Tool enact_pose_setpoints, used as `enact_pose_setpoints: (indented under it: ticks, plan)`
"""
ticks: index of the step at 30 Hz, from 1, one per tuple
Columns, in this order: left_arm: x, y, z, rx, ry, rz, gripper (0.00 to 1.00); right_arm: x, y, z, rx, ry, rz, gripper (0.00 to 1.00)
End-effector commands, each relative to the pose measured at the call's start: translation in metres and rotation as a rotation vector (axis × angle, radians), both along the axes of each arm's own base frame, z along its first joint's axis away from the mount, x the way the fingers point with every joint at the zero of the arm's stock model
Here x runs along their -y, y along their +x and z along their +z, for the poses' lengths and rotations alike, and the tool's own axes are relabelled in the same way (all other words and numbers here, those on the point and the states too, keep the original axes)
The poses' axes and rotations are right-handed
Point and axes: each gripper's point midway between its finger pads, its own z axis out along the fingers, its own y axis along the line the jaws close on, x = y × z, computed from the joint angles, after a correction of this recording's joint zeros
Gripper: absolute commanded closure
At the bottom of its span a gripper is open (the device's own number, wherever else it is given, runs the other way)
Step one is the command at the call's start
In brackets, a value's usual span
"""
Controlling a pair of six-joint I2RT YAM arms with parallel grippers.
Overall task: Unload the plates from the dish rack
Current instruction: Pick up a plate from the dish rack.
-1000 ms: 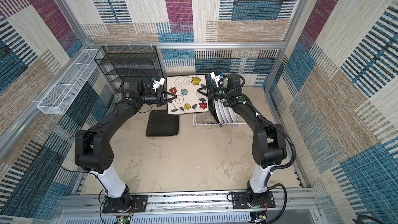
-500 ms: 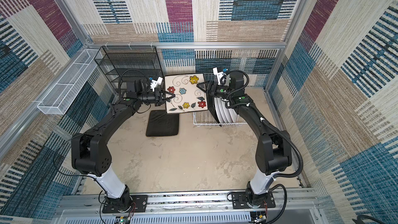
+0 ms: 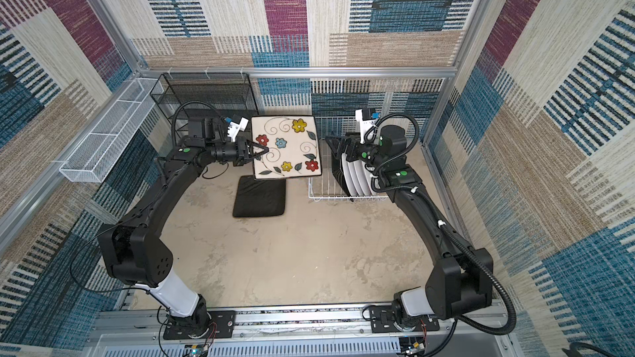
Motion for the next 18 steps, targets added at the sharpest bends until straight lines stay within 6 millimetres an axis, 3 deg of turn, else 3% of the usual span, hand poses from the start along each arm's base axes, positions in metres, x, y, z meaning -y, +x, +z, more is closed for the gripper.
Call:
enact_pose_setpoints:
  ticks: [1, 8, 18]
  plan:
    - [-0.006, -0.012, 0.012, 0.088, 0.065, -0.047, 1.0, 0.006, -0.002, -0.004, 0.078, -0.087, -0.037, 0.0]
    - [-0.03, -0.019, 0.002, 0.057, 0.201, -0.008, 1.0, -0.008, -0.025, -0.017, 0.198, -0.198, -0.015, 0.0]
    - [-0.07, -0.017, -0.033, -0.024, 0.302, 0.028, 1.0, -0.026, -0.044, -0.028, 0.273, -0.262, 0.041, 0.0]
